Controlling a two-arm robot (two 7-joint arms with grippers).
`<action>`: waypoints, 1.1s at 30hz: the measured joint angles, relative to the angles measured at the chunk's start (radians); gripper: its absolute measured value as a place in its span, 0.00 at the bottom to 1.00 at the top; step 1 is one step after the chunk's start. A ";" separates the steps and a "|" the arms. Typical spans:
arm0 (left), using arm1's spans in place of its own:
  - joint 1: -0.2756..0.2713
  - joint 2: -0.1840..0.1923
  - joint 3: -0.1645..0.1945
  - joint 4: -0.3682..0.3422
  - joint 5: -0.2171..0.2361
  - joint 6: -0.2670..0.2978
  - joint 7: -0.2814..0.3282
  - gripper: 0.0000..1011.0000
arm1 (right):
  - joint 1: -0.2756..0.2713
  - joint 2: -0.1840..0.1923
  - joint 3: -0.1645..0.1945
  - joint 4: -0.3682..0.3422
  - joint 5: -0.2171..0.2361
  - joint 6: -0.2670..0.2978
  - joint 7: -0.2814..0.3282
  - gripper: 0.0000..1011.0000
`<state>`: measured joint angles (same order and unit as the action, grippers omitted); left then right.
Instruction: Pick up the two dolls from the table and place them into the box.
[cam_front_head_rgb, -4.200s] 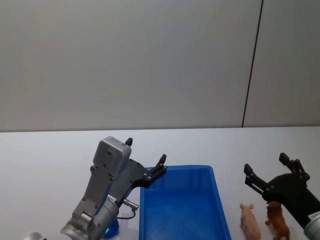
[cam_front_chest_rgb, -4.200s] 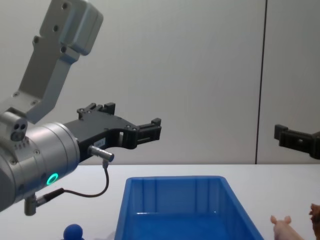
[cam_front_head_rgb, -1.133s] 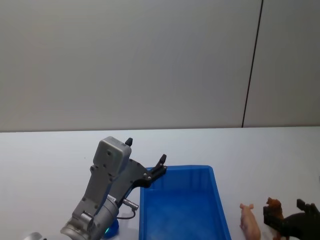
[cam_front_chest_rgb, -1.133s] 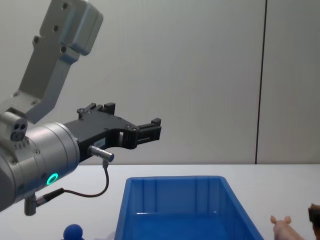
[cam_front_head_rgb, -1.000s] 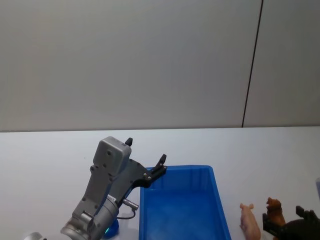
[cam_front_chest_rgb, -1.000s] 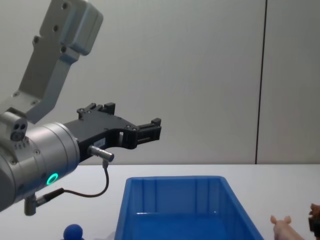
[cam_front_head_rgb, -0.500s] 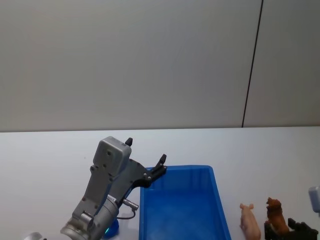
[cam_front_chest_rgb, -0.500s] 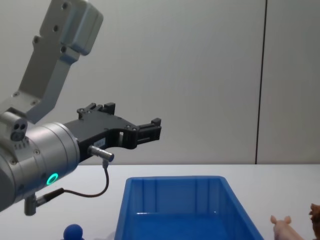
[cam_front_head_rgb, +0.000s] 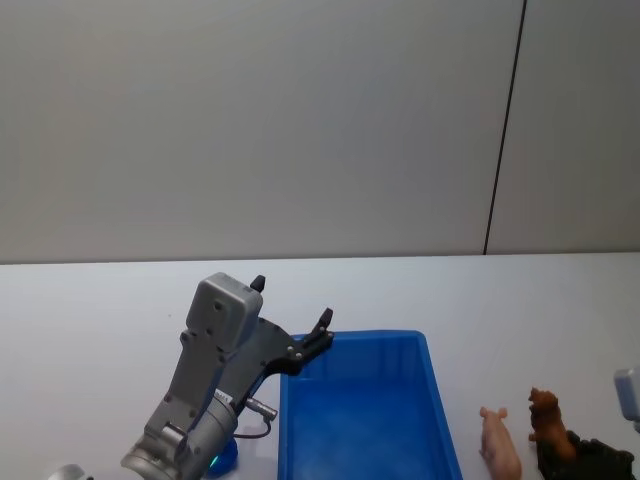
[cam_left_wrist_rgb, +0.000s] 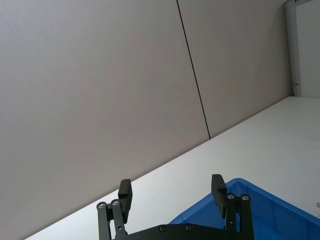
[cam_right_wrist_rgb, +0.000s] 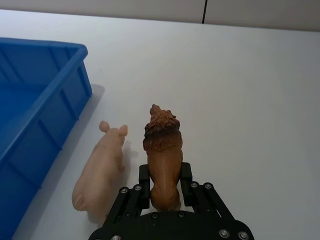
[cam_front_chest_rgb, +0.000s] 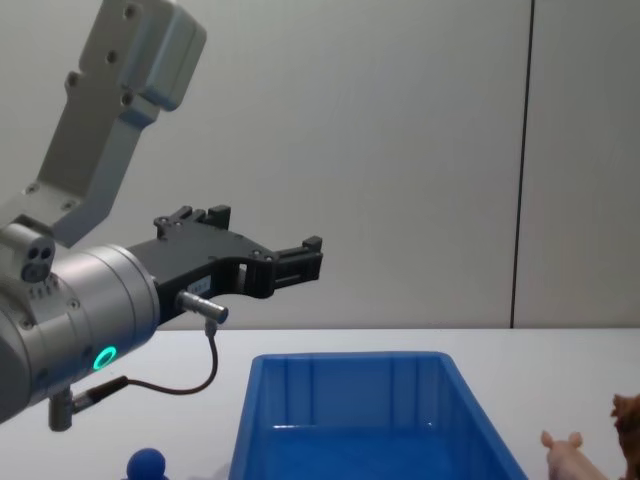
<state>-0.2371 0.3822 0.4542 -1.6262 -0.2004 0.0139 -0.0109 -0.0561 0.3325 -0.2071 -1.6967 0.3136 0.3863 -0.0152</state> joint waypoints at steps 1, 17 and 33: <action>0.000 0.000 0.000 0.000 0.000 0.000 0.000 0.99 | 0.000 0.000 0.000 -0.002 -0.001 -0.001 0.000 0.34; 0.000 0.000 0.000 0.000 0.000 0.000 0.000 0.99 | 0.033 -0.017 -0.007 -0.036 -0.038 -0.048 0.063 0.34; 0.000 0.000 0.000 0.000 0.000 0.000 0.000 0.99 | 0.110 -0.073 -0.051 -0.004 -0.067 -0.063 0.241 0.34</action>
<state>-0.2371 0.3821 0.4542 -1.6262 -0.2004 0.0139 -0.0109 0.0542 0.2599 -0.2585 -1.7009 0.2467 0.3237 0.2262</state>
